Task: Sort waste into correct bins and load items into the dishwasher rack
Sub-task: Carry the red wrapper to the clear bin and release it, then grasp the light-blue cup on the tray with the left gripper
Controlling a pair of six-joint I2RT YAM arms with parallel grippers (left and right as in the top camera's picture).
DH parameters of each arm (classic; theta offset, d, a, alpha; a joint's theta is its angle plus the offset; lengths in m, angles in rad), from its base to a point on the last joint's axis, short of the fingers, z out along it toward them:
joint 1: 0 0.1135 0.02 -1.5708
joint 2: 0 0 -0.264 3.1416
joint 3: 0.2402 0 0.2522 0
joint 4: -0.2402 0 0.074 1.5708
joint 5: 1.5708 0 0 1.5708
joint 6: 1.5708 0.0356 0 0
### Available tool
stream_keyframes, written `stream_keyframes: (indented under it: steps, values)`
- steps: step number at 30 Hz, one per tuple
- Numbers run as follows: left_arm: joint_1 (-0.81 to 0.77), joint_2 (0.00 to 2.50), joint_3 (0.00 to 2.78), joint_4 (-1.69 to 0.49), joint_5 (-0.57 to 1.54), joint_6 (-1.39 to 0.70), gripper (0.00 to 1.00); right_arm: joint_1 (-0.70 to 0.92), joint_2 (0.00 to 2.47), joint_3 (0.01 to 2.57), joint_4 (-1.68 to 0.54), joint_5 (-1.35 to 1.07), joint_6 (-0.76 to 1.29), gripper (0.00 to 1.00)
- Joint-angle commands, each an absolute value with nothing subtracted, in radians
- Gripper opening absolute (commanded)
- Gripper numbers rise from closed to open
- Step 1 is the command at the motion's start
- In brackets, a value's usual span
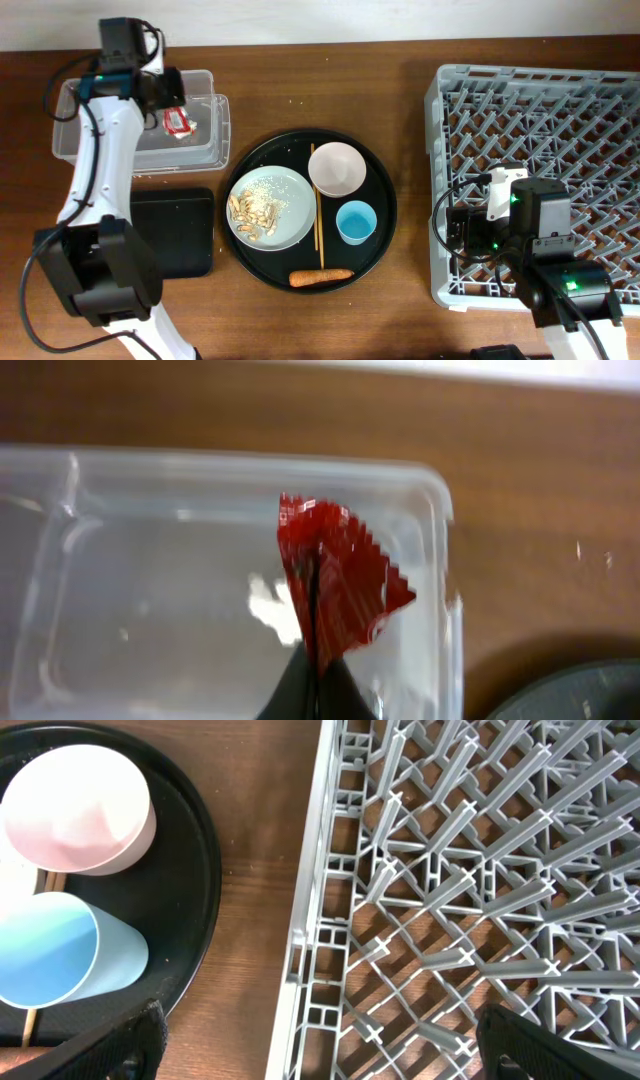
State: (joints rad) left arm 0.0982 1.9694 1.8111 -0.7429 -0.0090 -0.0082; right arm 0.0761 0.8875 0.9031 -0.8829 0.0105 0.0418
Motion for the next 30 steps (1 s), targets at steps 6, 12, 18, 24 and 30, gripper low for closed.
stream_keyframes:
  steps: [6,12,18,24,30]
  values:
    - [0.107,2.01,1.822,-0.689,-0.004,-0.01,0.5,0.071,0.884,0.921,-0.88,0.012,0.041,0.98]
    - [0.073,1.937,1.822,-0.781,0.019,-0.006,0.51,0.071,0.884,0.921,-0.879,0.012,0.041,0.99]
    - [-0.076,1.896,1.82,-1.049,0.218,-0.007,0.52,0.071,0.884,0.921,-0.88,0.012,0.041,0.98]
    - [-0.371,1.897,1.816,-1.361,0.222,-0.007,0.56,0.07,0.884,0.921,-0.895,0.078,0.143,0.98]
    - [-0.561,1.897,1.734,-1.378,0.222,-0.015,0.58,0.07,0.884,0.921,-0.987,0.239,0.22,0.98]
